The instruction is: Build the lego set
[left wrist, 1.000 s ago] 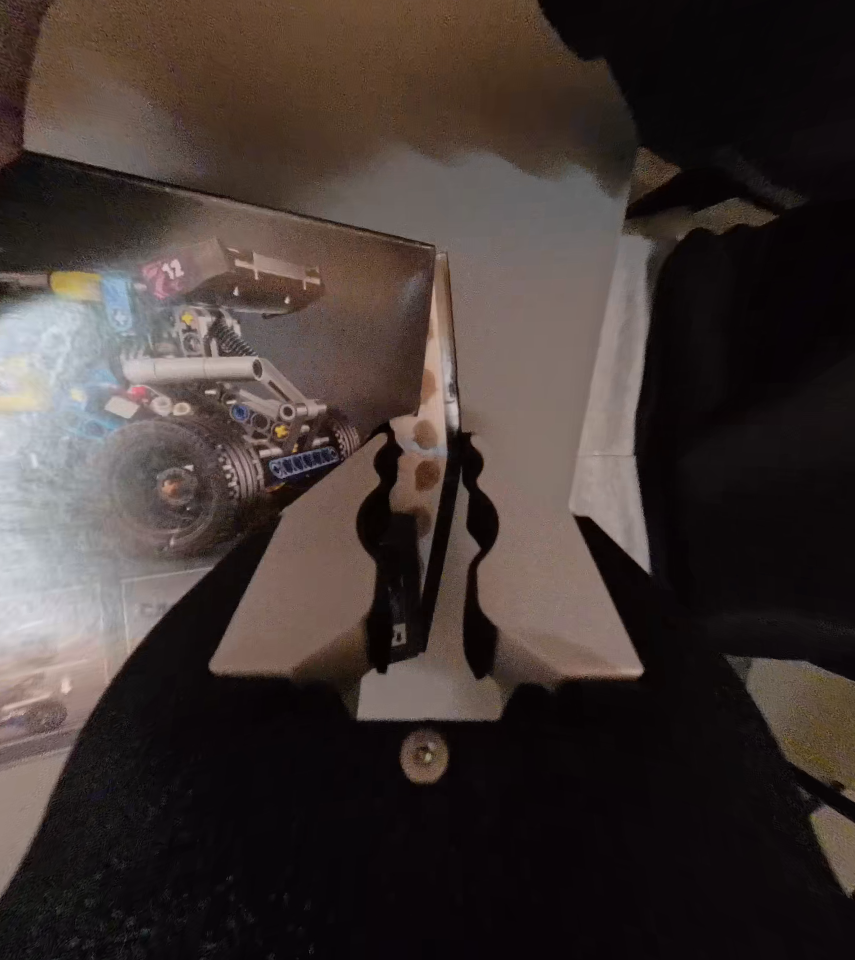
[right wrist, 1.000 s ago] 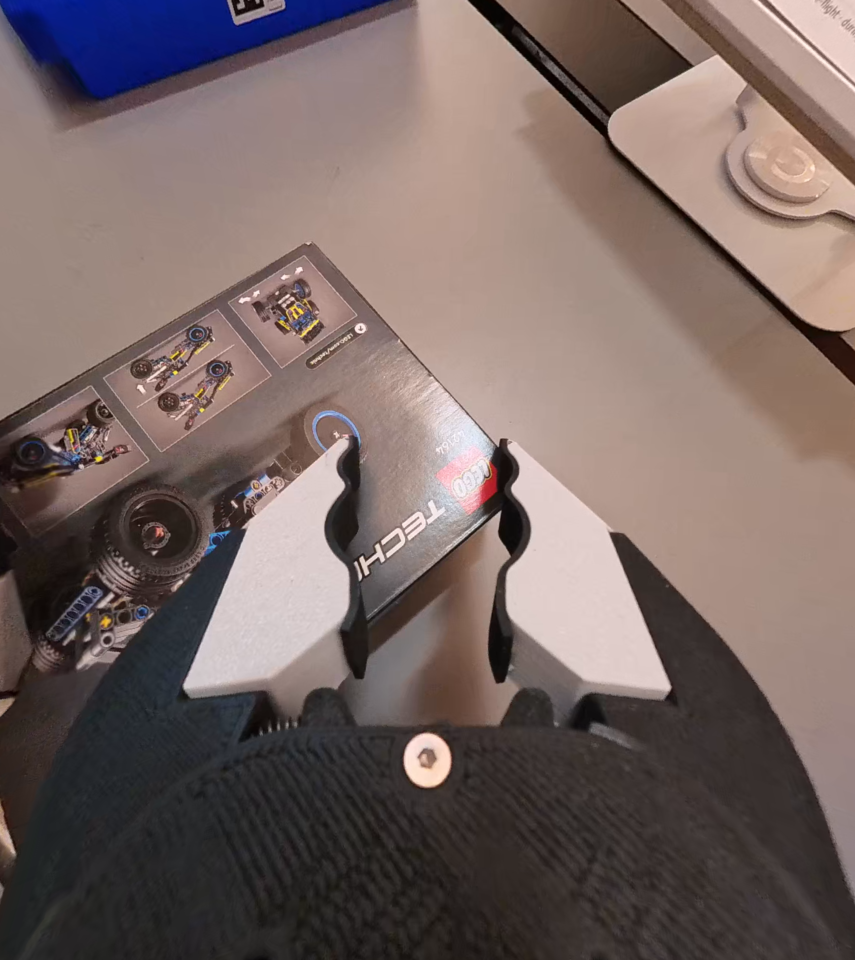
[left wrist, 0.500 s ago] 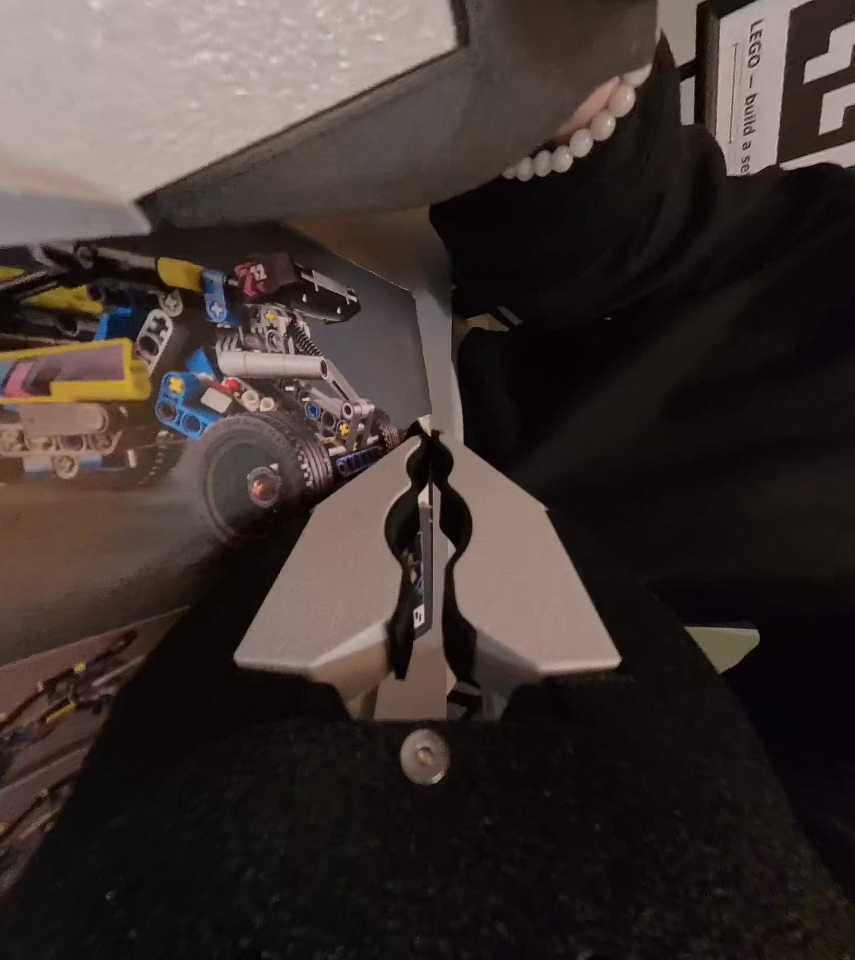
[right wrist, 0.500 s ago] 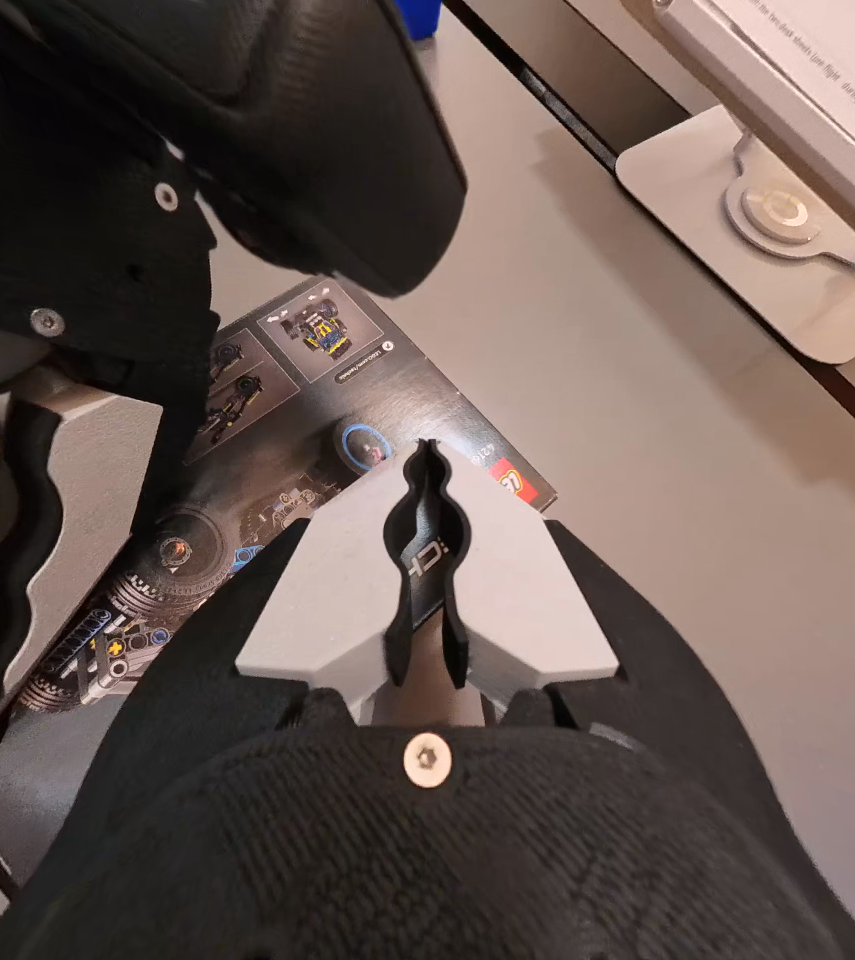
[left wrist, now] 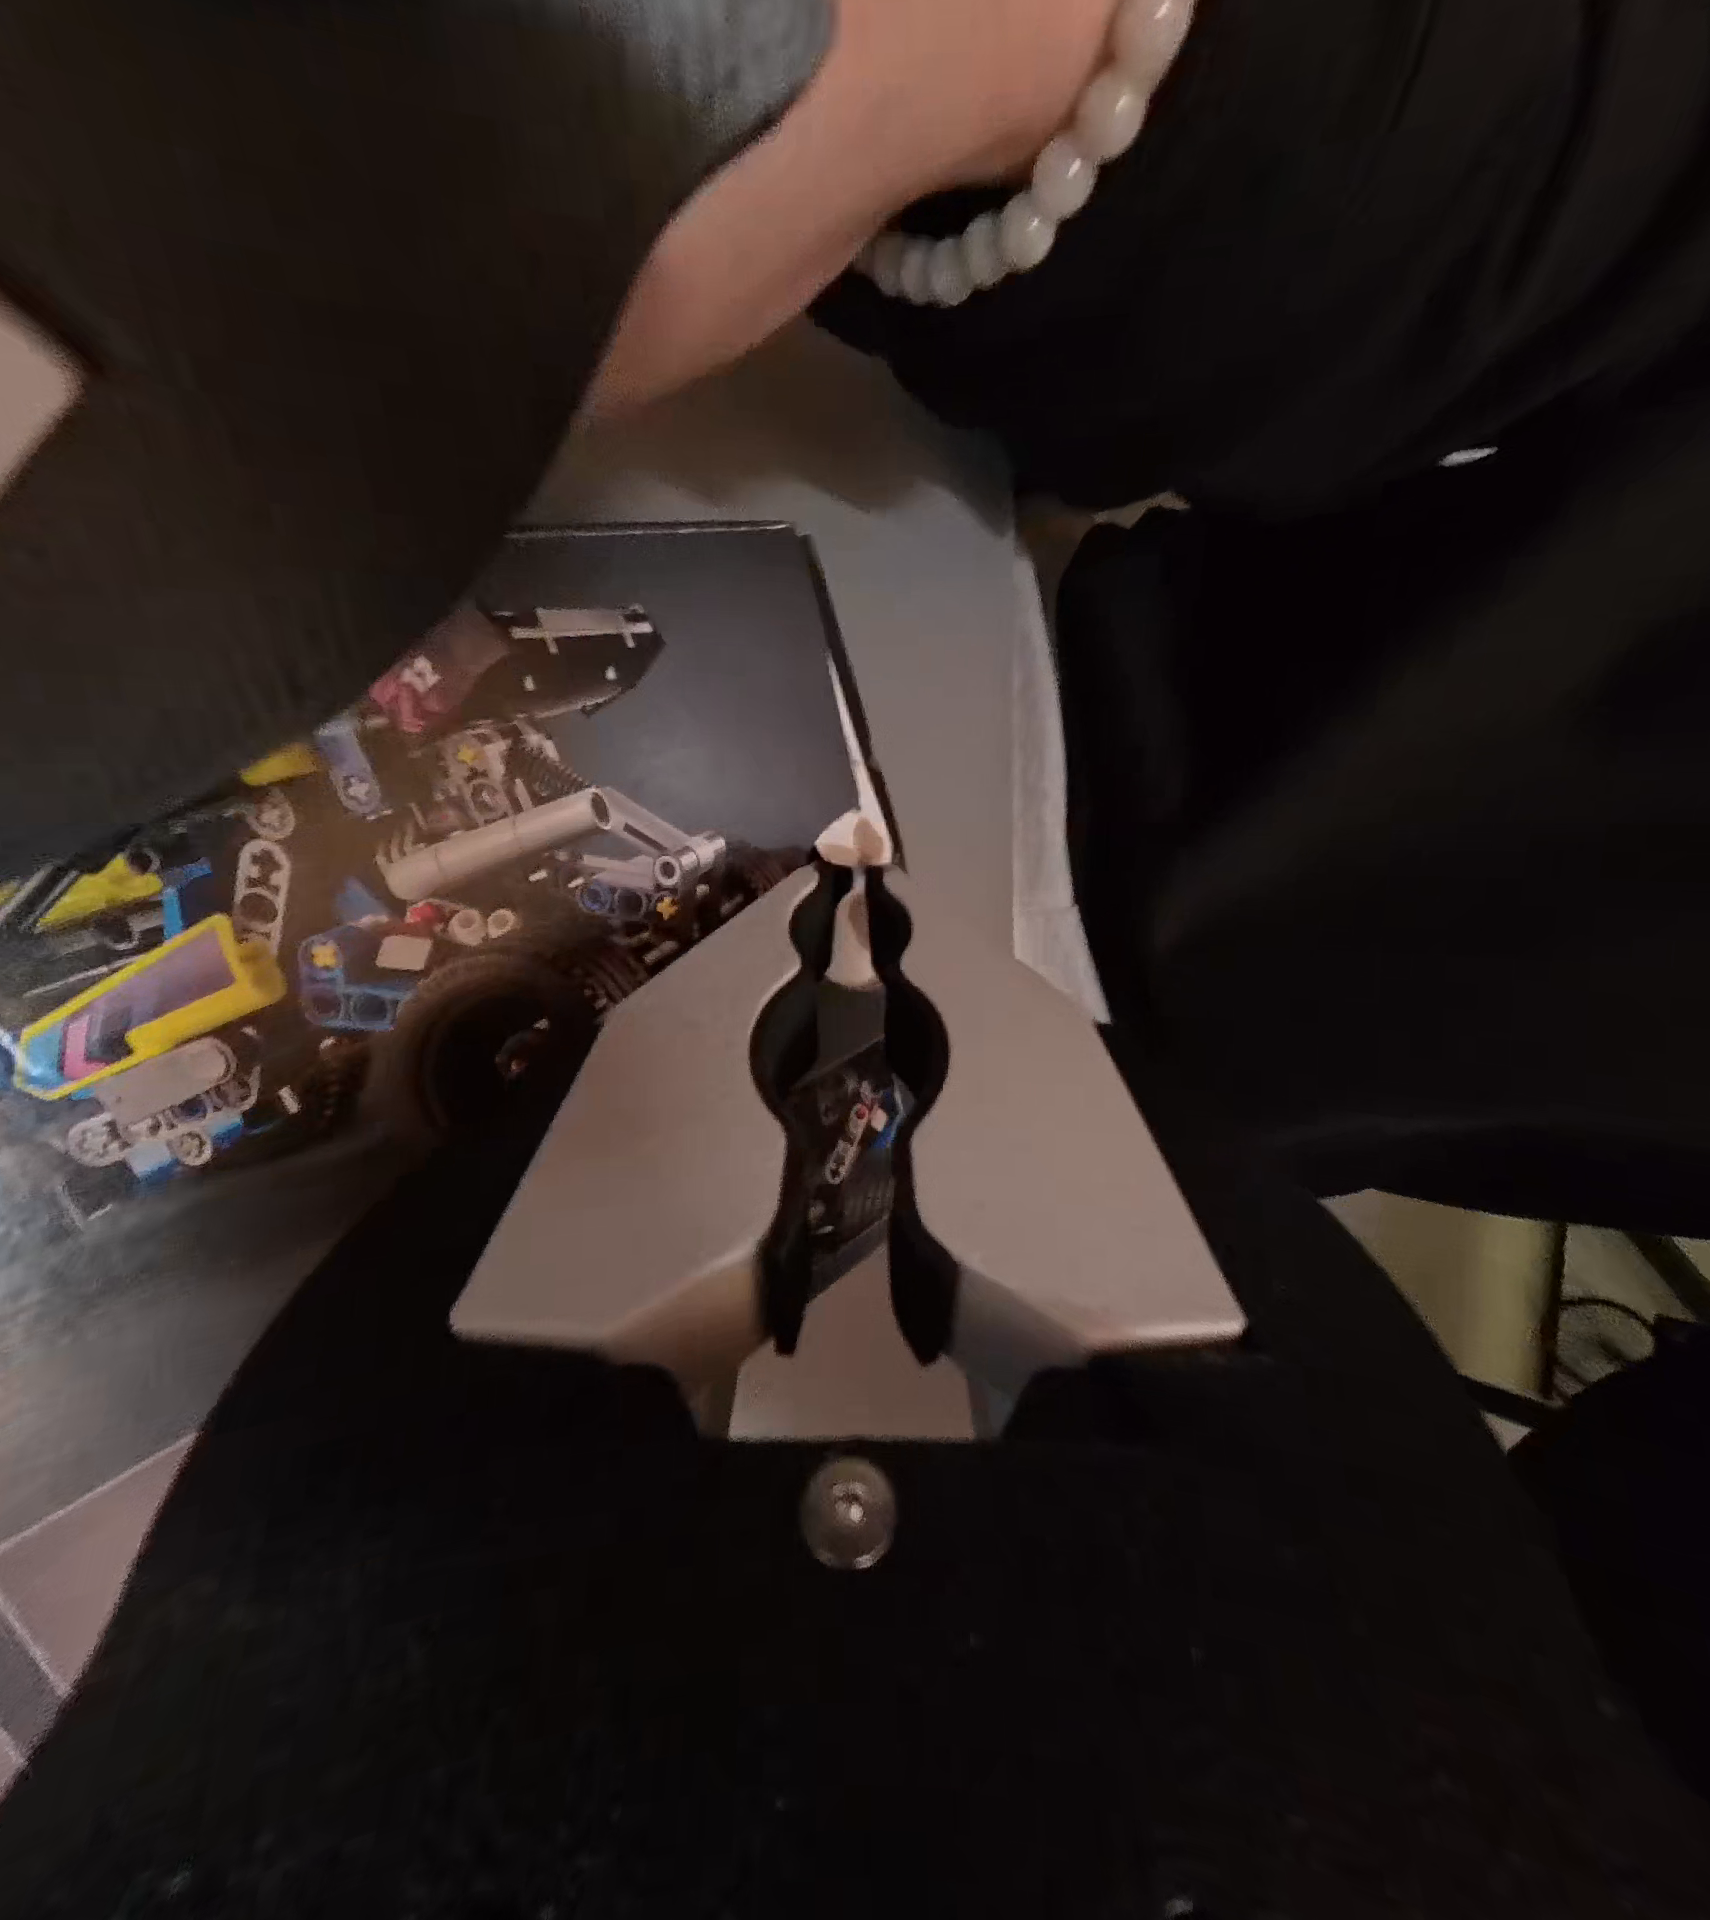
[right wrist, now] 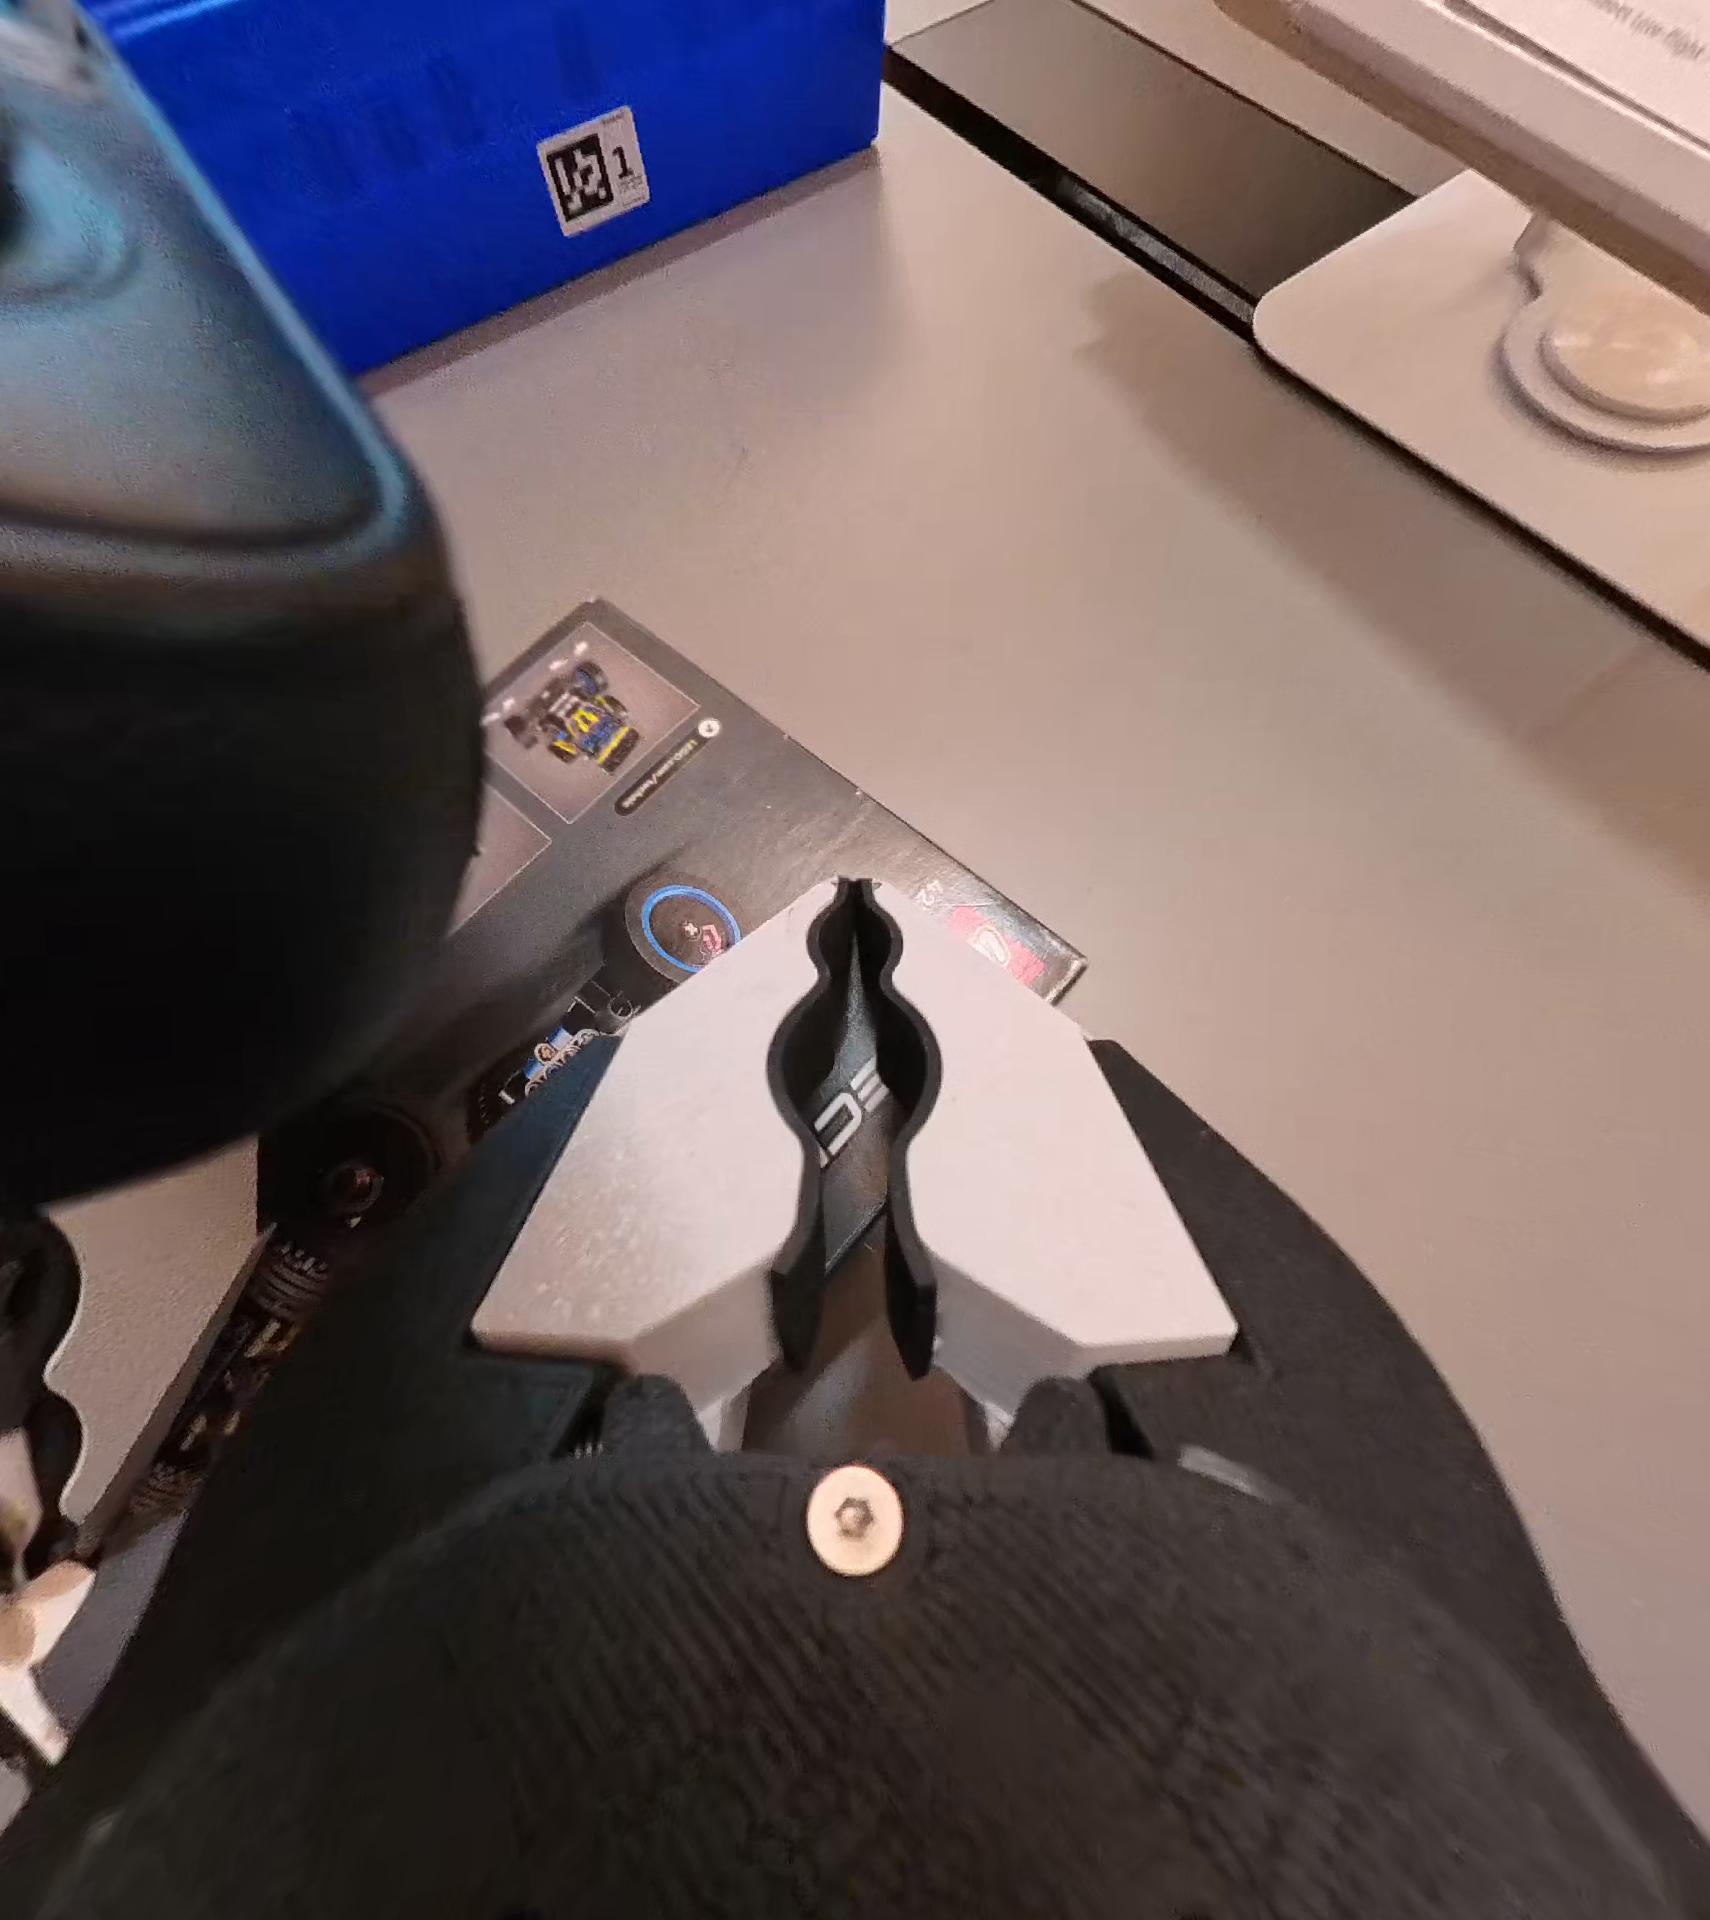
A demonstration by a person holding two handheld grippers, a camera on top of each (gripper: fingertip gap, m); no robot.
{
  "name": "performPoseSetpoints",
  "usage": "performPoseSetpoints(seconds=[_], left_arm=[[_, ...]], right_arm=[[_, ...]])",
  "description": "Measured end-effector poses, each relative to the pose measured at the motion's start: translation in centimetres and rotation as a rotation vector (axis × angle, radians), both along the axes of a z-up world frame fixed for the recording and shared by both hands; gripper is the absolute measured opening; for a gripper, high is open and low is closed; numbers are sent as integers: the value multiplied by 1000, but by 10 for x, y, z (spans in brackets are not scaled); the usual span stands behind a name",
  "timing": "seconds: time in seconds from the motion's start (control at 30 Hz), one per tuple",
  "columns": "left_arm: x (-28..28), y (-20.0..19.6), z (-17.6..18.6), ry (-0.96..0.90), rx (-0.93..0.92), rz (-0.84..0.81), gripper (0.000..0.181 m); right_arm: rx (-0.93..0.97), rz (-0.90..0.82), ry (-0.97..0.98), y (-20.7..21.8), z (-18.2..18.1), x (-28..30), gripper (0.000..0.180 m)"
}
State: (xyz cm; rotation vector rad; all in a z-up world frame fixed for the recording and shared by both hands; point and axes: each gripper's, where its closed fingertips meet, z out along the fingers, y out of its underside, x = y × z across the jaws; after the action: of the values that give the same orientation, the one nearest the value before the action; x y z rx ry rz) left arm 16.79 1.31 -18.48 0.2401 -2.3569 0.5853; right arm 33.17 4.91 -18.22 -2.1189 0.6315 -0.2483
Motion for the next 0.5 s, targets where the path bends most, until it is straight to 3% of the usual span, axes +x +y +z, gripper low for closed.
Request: performPoseSetpoints(seconds=[0.1, 0.2, 0.5], left_arm=[[-5, -8, 9, 104, -88, 53, 20], [1, -9, 4, 97, -133, 95, 1], [-5, -18, 1, 51, -159, 112, 0]], right_arm=[[-30, -10, -48, -1, 0, 2, 0], [39, -33, -50, 0, 3, 5, 0], [113, -30, 7, 6, 3, 3, 0]])
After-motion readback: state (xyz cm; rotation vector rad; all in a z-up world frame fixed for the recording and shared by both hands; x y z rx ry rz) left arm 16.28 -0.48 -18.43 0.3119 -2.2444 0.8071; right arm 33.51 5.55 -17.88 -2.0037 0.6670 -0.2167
